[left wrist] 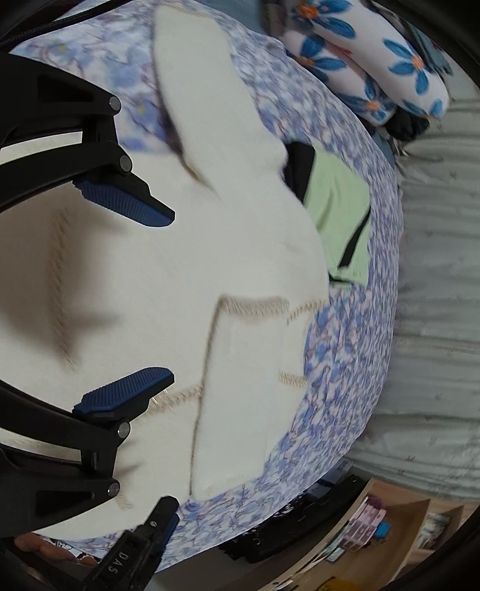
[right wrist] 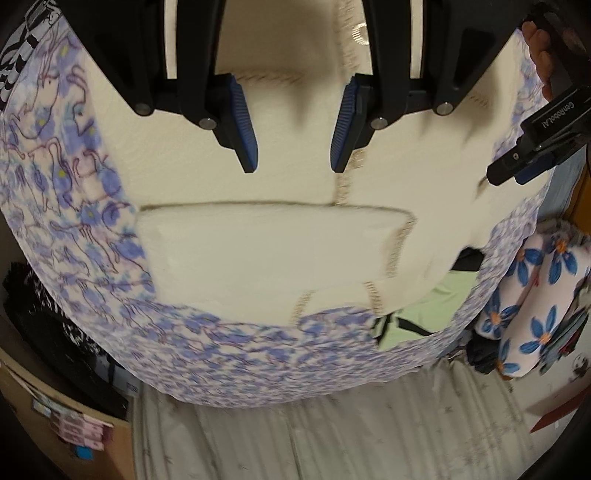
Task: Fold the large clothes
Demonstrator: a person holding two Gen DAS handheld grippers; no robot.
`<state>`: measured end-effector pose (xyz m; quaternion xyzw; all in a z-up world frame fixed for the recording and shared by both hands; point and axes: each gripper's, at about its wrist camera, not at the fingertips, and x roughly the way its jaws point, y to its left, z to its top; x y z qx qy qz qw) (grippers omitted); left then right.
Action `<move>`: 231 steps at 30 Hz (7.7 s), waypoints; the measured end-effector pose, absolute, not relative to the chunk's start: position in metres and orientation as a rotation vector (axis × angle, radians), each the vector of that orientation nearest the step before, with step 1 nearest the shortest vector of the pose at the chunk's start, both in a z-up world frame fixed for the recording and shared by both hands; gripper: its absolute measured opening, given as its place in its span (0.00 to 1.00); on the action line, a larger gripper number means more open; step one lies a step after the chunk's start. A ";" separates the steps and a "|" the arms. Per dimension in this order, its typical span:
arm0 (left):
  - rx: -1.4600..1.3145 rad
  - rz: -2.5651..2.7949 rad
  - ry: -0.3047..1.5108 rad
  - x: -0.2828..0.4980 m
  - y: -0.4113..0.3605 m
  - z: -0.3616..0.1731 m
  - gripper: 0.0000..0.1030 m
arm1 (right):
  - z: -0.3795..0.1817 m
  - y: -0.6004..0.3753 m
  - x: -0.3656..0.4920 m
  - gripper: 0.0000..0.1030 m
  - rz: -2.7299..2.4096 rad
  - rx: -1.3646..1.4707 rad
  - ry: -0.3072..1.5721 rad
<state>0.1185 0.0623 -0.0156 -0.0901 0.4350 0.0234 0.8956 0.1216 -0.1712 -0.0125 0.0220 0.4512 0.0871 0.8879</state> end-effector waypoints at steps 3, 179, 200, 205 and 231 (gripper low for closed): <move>-0.228 0.070 0.905 0.098 0.098 -0.014 0.75 | -0.001 -0.146 0.110 0.40 0.206 0.012 0.920; -0.044 0.270 0.960 0.292 0.114 -0.144 0.70 | -0.113 -0.084 0.297 0.39 0.256 -0.170 0.943; -0.274 0.312 0.921 0.256 0.186 -0.107 0.83 | -0.082 -0.212 0.282 0.50 0.108 0.086 0.970; -0.282 0.260 0.855 0.226 0.172 -0.067 0.83 | -0.059 -0.215 0.257 0.51 0.151 0.142 0.960; -0.224 0.086 0.755 0.067 0.067 0.025 0.83 | 0.013 -0.236 0.083 0.52 0.339 0.126 0.844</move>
